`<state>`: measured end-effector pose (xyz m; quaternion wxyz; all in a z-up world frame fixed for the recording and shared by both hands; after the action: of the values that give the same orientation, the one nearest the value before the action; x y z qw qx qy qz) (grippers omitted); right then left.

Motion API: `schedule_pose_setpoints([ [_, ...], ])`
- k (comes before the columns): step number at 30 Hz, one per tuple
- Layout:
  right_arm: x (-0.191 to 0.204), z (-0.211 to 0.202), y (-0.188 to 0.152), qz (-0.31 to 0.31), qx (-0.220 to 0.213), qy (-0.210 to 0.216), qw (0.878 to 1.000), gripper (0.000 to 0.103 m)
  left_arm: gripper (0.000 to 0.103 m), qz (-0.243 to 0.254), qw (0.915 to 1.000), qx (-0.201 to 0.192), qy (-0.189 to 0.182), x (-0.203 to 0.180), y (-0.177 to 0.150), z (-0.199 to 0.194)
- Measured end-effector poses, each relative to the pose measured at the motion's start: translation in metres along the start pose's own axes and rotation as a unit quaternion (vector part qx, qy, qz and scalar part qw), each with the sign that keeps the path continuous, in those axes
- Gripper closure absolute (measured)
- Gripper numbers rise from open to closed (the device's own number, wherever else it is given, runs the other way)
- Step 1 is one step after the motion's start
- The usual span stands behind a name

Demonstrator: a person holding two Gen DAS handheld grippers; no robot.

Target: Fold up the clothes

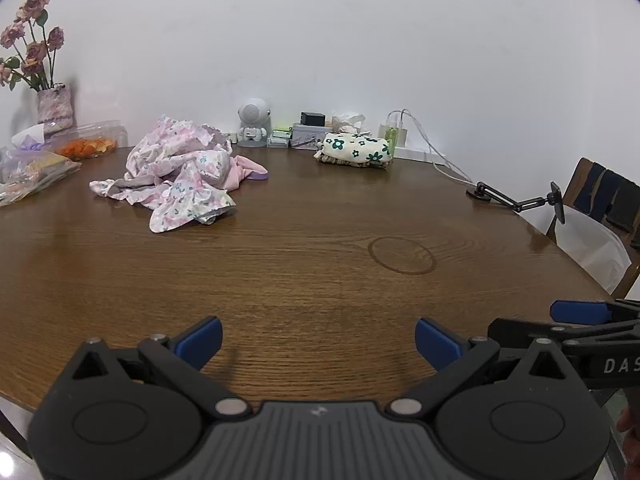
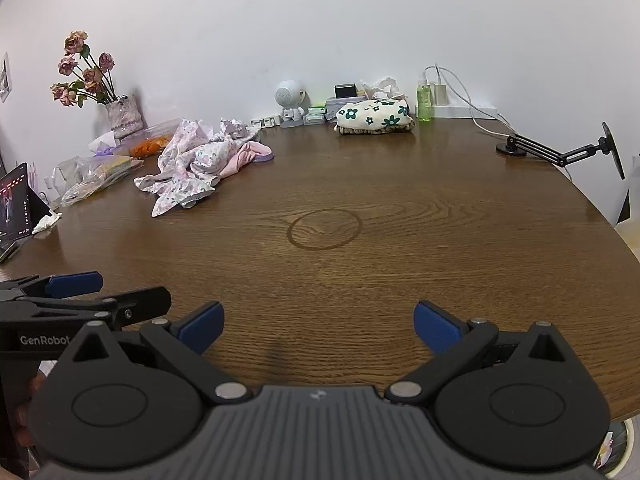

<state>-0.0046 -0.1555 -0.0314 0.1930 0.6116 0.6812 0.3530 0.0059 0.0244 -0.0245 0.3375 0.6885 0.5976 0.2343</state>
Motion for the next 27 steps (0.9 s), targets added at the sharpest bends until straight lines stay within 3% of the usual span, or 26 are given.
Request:
schedule_pose_setpoints([
  [27, -0.0027, 0.0064, -0.0049, 0.012, 0.012, 0.007, 1.0, 0.0, 0.0, -0.004, 1.0, 0.004, -0.004, 0.0014, -0.0031, 0.0014],
])
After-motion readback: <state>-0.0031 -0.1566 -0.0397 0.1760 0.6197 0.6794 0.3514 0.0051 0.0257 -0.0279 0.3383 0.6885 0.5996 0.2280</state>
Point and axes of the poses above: each gripper's, at about its wrist camera, not at the fingertips, and z roughly the way its jaws point, x to its left, y to its top, the point moved 3 cm from there along z, roughly the way its jaws point, and after that the axes turned 10 degrees about x, right-handed, at the moved point
